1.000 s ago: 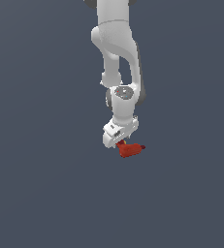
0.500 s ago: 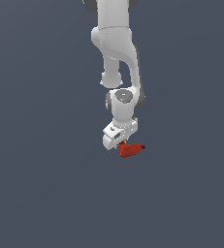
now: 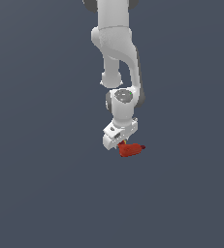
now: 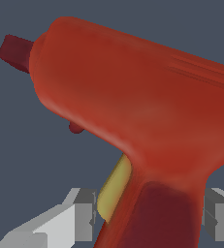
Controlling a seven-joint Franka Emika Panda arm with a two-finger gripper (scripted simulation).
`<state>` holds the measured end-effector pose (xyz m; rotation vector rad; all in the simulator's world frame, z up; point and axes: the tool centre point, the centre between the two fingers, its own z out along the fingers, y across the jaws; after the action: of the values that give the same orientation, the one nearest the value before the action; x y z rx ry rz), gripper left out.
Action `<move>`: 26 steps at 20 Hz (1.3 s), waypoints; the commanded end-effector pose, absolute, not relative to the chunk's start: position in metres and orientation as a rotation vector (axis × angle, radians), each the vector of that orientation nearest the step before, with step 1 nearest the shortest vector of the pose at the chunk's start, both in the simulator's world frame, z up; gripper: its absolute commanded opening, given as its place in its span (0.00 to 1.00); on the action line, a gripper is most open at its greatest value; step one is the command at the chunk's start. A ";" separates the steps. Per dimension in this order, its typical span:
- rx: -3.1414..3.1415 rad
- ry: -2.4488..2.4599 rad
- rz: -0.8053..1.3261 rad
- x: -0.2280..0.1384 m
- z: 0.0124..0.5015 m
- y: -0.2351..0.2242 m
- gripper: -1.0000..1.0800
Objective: Pick up the object and move it to a goal position.
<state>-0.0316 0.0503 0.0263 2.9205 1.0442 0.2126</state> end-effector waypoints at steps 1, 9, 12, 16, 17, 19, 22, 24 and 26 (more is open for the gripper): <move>2.920 1.044 0.216 -0.031 0.030 0.050 0.00; 2.918 1.045 0.215 -0.032 0.063 0.053 0.00; 2.918 1.046 0.214 -0.033 0.084 0.054 0.00; 2.918 1.046 0.214 -0.035 0.121 0.057 0.00; 2.918 1.047 0.214 -0.035 0.131 0.058 0.00; 2.918 1.048 0.214 -0.036 0.152 0.060 0.00; 2.918 1.049 0.214 -0.037 0.187 0.063 0.00; 2.919 1.050 0.214 -0.037 0.210 0.065 0.00; 2.919 1.050 0.214 -0.038 0.232 0.067 0.00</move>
<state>-0.0379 0.0651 0.2127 2.9201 1.0498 0.2081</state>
